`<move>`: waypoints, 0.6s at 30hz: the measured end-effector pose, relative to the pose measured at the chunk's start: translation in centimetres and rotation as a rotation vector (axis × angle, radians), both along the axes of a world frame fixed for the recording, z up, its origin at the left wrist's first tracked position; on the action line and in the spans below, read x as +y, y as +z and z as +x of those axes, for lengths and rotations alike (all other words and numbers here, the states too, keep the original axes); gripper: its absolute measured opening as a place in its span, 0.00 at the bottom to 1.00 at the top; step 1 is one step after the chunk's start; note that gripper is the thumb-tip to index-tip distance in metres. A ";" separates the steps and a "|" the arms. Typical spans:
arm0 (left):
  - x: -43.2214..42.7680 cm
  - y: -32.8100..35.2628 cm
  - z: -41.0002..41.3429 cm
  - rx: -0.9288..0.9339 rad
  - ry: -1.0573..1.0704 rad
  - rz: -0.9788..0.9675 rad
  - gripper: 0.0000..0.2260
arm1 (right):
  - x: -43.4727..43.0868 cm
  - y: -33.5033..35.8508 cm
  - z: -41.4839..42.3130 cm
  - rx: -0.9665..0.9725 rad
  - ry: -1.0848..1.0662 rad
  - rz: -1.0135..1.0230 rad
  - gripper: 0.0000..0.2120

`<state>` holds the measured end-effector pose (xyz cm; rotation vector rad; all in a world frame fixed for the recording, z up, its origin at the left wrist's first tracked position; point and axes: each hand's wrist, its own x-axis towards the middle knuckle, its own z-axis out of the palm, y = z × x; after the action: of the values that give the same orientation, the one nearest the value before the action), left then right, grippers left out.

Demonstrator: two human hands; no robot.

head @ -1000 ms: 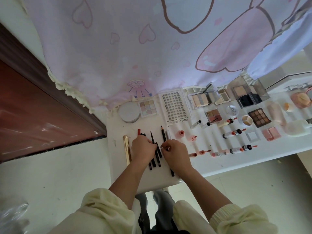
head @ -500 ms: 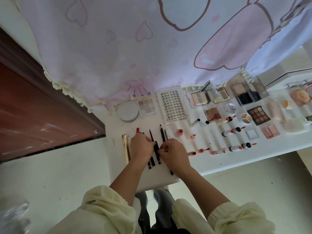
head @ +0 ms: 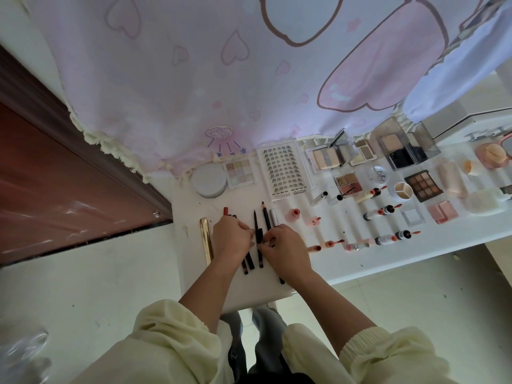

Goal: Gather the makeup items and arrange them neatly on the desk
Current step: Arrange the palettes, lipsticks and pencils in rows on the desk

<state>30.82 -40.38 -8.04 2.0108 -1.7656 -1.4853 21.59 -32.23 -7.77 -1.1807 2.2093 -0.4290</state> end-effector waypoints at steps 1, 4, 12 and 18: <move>-0.1 0.0 0.0 -0.003 -0.005 0.009 0.08 | 0.0 0.0 0.0 0.008 0.005 0.009 0.06; -0.4 0.1 -0.2 -0.002 -0.020 0.066 0.08 | -0.2 0.0 -0.2 0.037 0.028 0.035 0.06; -0.6 0.9 -0.3 0.023 -0.067 0.113 0.06 | -0.1 0.4 -0.7 0.058 0.024 0.037 0.07; -0.5 1.7 1.6 0.062 -0.001 -0.003 0.09 | -0.4 0.5 -0.2 -0.020 0.026 -0.017 0.07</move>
<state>32.42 -40.87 -6.30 1.9404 -1.7447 -1.5267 21.39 -32.63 -7.30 -1.2075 2.1752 -0.4485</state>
